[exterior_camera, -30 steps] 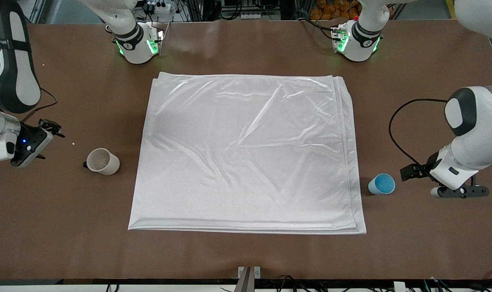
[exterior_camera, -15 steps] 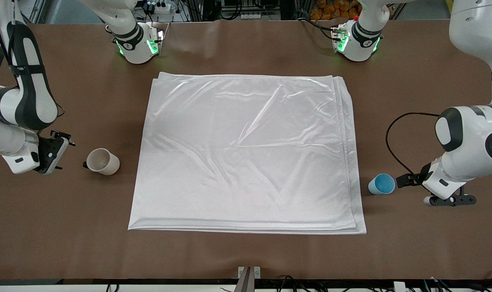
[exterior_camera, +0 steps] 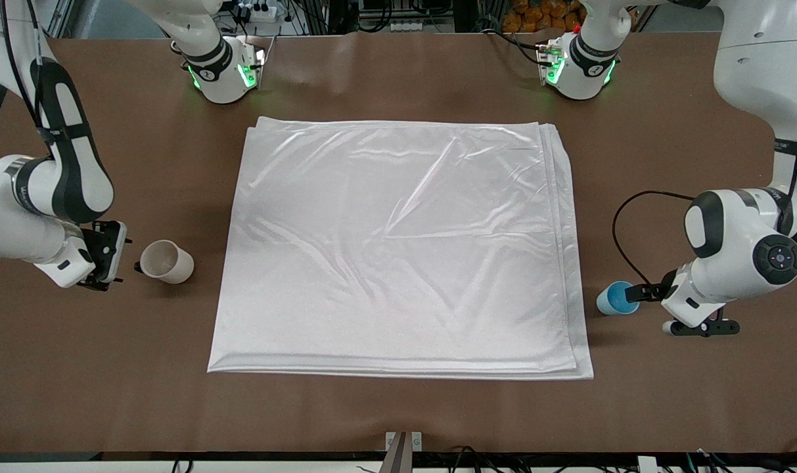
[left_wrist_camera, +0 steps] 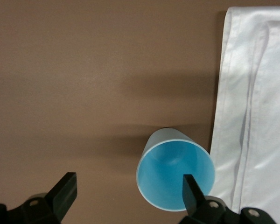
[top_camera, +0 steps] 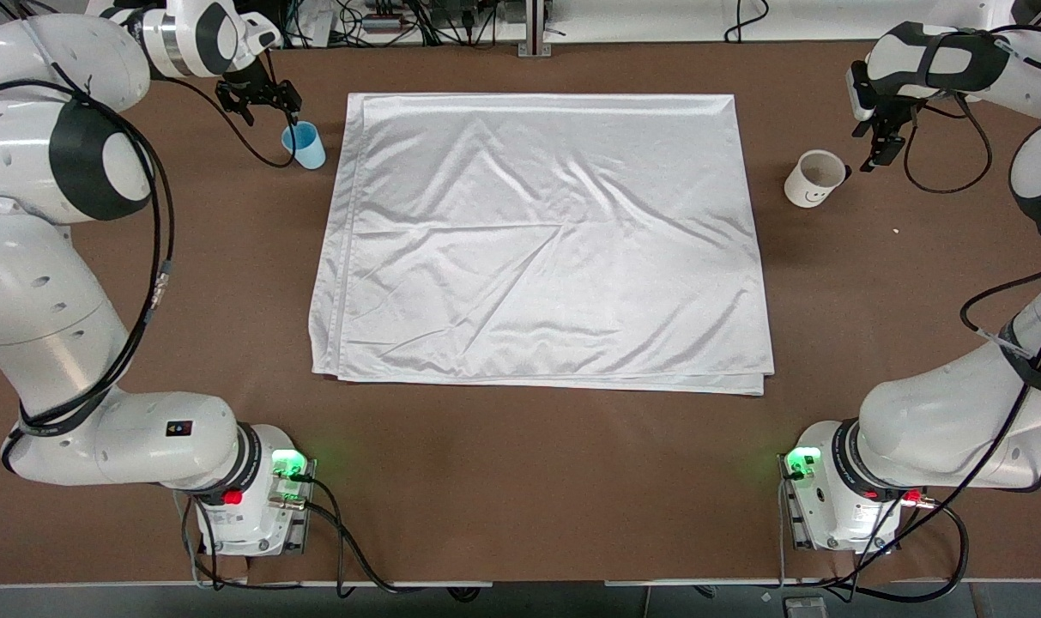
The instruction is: Place blue cup into white mug on cloth
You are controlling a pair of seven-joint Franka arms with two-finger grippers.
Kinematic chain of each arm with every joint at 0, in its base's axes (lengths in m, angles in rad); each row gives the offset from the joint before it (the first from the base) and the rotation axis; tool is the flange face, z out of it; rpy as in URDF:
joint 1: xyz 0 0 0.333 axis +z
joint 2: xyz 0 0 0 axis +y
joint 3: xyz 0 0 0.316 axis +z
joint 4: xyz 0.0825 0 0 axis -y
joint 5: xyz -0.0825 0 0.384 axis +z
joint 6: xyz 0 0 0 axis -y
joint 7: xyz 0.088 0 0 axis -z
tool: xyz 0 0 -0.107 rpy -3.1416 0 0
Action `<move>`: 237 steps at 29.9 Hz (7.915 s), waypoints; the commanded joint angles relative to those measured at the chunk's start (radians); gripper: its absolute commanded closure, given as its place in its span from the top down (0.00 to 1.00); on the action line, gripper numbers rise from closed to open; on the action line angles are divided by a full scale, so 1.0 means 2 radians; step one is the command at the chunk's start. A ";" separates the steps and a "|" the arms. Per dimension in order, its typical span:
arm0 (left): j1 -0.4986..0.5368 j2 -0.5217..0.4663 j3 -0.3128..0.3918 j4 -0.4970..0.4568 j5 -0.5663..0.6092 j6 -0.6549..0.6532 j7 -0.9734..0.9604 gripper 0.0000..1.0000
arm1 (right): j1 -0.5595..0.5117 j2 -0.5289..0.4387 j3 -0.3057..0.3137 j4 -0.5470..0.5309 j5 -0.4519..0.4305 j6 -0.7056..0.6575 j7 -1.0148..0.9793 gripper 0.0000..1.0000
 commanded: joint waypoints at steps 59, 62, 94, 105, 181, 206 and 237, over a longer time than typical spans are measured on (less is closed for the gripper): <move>-0.015 -0.026 -0.051 0.017 0.012 -0.010 -0.002 0.00 | -0.007 0.021 0.003 -0.099 0.009 0.152 -0.110 0.90; -0.016 -0.035 -0.059 0.019 0.011 -0.019 -0.004 0.00 | -0.007 0.020 0.003 -0.098 0.009 0.152 -0.118 0.79; -0.056 -0.059 -0.067 0.063 0.015 -0.081 -0.018 0.00 | -0.006 -0.013 0.013 -0.094 0.014 0.147 -0.119 0.08; -0.060 -0.065 -0.068 0.063 0.039 -0.081 -0.018 0.00 | -0.007 -0.016 0.014 -0.095 0.070 0.119 -0.132 0.06; -0.052 -0.068 -0.088 0.082 0.066 -0.113 0.021 0.00 | 0.354 0.036 0.076 -0.067 0.167 0.250 0.237 0.04; -0.095 -0.071 -0.100 0.083 0.039 -0.123 -0.031 0.00 | 0.368 0.044 0.058 -0.055 0.165 0.259 0.257 1.00; -0.173 -0.052 -0.215 0.083 0.041 -0.125 -0.382 0.00 | 0.343 -0.191 -0.109 -0.043 0.063 -0.128 0.242 1.00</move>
